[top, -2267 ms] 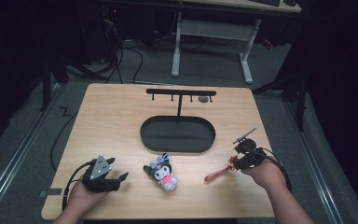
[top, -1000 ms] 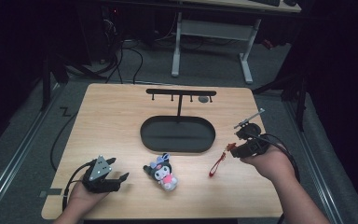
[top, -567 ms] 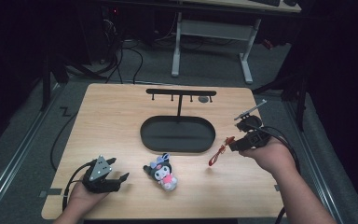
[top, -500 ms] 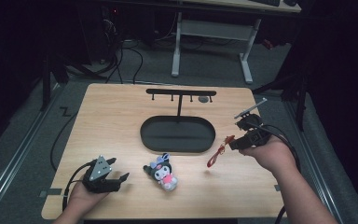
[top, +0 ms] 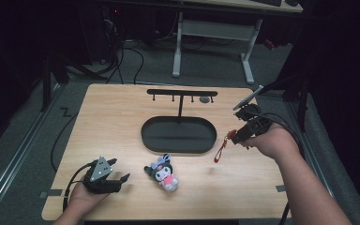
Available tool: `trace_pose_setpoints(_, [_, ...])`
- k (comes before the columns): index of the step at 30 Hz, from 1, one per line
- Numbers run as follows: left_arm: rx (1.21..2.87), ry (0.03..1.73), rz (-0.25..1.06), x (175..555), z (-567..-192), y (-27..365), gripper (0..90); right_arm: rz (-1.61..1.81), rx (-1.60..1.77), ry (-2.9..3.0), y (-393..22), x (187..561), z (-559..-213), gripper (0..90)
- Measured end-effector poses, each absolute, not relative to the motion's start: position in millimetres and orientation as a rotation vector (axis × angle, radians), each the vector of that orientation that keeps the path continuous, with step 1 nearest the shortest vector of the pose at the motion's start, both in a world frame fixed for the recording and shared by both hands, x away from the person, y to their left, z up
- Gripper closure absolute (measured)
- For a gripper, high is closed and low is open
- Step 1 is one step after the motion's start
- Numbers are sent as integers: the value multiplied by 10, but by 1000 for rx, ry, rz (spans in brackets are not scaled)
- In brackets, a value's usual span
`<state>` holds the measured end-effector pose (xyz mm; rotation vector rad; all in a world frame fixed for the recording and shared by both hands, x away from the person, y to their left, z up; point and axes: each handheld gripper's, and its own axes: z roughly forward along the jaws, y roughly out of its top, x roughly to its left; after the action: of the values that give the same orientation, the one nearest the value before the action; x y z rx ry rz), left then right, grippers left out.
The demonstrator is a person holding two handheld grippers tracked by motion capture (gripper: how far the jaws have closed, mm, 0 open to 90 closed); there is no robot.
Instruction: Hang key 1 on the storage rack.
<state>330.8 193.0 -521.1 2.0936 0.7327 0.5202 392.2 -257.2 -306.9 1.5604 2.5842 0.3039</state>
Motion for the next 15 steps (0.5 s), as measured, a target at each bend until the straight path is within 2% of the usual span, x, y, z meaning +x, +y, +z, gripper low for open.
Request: trace_pose_setpoints(15, [2092, 728, 519, 3301, -5204, 1932, 253, 283, 1569, 2558, -2471, 4170, -2904, 655])
